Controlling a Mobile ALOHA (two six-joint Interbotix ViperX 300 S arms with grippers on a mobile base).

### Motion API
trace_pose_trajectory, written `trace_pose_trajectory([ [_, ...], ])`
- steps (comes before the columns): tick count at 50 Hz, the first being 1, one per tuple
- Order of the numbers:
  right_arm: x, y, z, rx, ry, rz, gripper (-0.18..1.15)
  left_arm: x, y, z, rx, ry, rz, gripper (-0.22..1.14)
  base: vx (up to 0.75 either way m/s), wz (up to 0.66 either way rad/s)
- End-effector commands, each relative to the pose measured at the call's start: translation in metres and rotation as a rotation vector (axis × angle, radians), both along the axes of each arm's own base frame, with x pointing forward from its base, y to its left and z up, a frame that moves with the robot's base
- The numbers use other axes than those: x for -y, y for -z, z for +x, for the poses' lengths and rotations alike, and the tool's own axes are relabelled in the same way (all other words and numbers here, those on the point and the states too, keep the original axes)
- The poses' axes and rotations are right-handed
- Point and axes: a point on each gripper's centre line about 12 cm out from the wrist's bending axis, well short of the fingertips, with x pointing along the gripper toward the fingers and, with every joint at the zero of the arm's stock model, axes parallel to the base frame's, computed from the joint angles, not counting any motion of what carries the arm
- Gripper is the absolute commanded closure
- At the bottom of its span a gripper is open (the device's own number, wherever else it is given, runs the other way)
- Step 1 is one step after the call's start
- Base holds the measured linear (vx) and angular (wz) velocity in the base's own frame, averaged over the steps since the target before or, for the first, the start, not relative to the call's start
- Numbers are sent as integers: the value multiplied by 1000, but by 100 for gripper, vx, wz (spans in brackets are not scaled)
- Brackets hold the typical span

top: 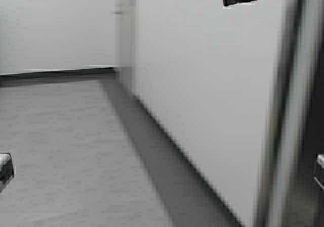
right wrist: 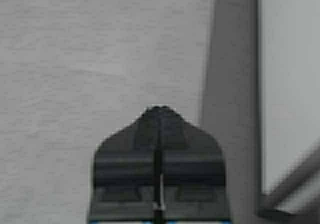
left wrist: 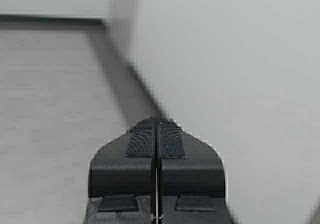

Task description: Navigate to elevator, push the call button, then enter the elevator

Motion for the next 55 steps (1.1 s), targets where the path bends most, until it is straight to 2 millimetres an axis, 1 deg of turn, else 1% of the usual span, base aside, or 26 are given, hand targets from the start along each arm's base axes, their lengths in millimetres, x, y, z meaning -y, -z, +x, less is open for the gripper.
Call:
trace_pose_trajectory([
  [1,0,-11,3,36,0,12,92,-1,-8,2,25,-3,0,89,43,-79],
  [12,0,-10,4,31,1,12,92,-1,-7,1,26,-3,9,89,41,-75],
  [23,0,-10,5,33,0,11,92,0,-7,9,5,-3,11,89,38,-56],
  [33,-1,-13,5,37,2,17,92,0,-5,6,5,-1,11,89,38,-57],
  [40,0,-9,4,28,2,15,92,0,-2,6,0,-2,14,89,41,-57],
  [55,-2,-15,8,44,1,20,92,0,-6,8,6,-2,26,89,36,-53],
])
